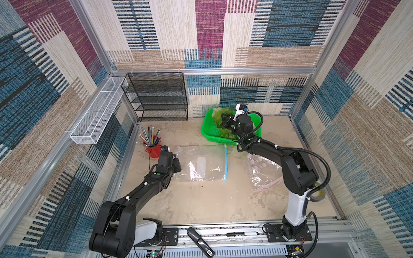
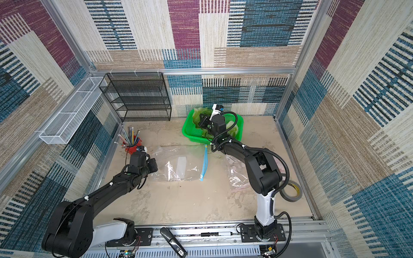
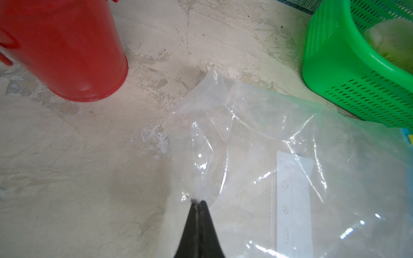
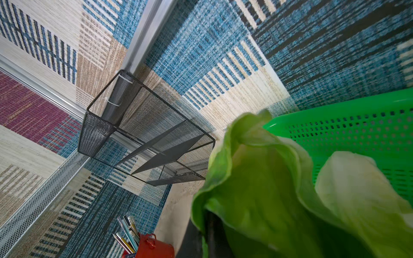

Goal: Open the zip-top bag and take out the chinese cabbages
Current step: Place the Chinese cabbage in the basket.

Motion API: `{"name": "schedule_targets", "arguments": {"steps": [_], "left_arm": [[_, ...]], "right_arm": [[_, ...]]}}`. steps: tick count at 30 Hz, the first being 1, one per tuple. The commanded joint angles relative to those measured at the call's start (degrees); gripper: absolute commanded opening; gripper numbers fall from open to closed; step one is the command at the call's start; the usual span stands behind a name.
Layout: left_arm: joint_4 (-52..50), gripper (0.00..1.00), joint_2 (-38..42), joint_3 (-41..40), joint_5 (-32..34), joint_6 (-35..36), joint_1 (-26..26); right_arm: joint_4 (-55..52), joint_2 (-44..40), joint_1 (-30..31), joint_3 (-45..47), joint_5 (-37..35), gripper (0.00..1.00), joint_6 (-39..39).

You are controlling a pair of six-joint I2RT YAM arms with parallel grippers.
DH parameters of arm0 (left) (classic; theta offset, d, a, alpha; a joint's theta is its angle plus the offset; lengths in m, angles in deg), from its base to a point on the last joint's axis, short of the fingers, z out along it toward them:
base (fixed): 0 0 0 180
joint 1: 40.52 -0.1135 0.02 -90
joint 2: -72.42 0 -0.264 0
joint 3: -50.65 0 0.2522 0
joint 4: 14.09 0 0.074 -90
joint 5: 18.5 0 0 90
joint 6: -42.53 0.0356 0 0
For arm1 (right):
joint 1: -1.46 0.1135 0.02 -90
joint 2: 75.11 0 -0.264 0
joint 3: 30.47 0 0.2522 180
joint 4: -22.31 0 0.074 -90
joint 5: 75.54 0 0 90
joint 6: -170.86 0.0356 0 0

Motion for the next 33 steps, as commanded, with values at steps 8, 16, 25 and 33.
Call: {"name": "schedule_targets", "arguments": {"steps": [8, 16, 25, 33], "left_arm": [[1.61, 0.00, -1.20, 2.02, -1.51, -0.78, 0.10], [1.65, 0.00, -1.38, 2.47, -1.67, -1.22, 0.19], [1.62, 0.00, -0.07, 2.59, 0.79, -0.91, 0.15], [-2.00, 0.37, 4.73, 3.97, 5.05, 0.52, 0.03]], "right_arm": [[1.07, 7.12, 1.69, -3.62, -5.39, 0.04, 9.69], [-0.83, 8.46, 2.42, -4.33, -6.04, 0.18, 11.05], [-4.13, 8.10, 3.39, -6.09, -4.88, 0.60, 9.67], [-6.58, -1.35, 3.39, -2.09, -3.08, 0.89, 7.84]]}}
